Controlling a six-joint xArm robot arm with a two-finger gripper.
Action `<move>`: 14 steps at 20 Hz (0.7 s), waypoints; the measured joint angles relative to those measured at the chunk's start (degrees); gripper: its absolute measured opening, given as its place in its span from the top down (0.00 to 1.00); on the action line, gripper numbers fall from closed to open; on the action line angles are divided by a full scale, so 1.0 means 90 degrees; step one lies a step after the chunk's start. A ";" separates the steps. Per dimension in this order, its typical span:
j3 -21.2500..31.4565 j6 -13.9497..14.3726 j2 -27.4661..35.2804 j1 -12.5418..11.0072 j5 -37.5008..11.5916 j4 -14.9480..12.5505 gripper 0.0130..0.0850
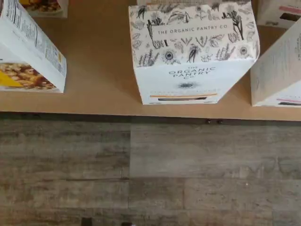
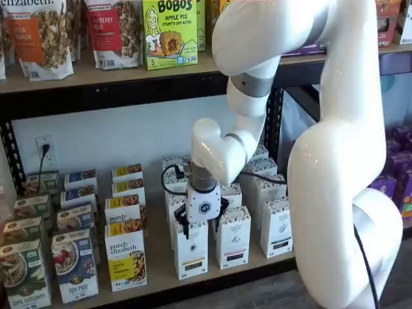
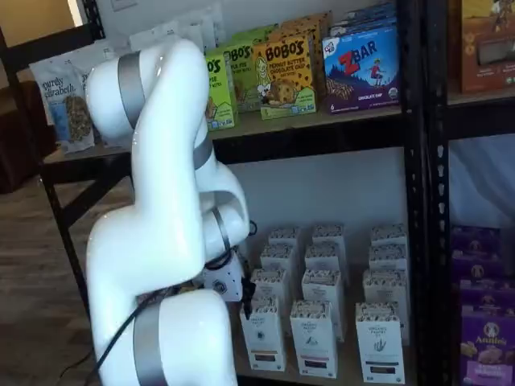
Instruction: Pick up the white box with a yellow strip in the middle, on the bottom shelf, the fourth box from the left
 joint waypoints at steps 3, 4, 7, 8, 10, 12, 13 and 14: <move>-0.0219 0.0176 0.0218 -0.0051 -0.0031 -0.0229 0.00; -0.0295 0.0244 0.0291 -0.0072 -0.0045 -0.0319 0.00; -0.0551 0.0361 0.0517 -0.0127 -0.0052 -0.0494 0.00; -0.0630 0.0356 0.0585 -0.0141 -0.0054 -0.0503 0.00; -0.0796 0.0326 0.0712 -0.0162 -0.0034 -0.0498 0.00; -0.0950 0.0182 0.0839 -0.0179 -0.0033 -0.0371 0.00; -0.1015 0.0116 0.0893 -0.0185 -0.0028 -0.0310 0.00; -0.1084 0.0052 0.0946 -0.0190 -0.0015 -0.0251 0.00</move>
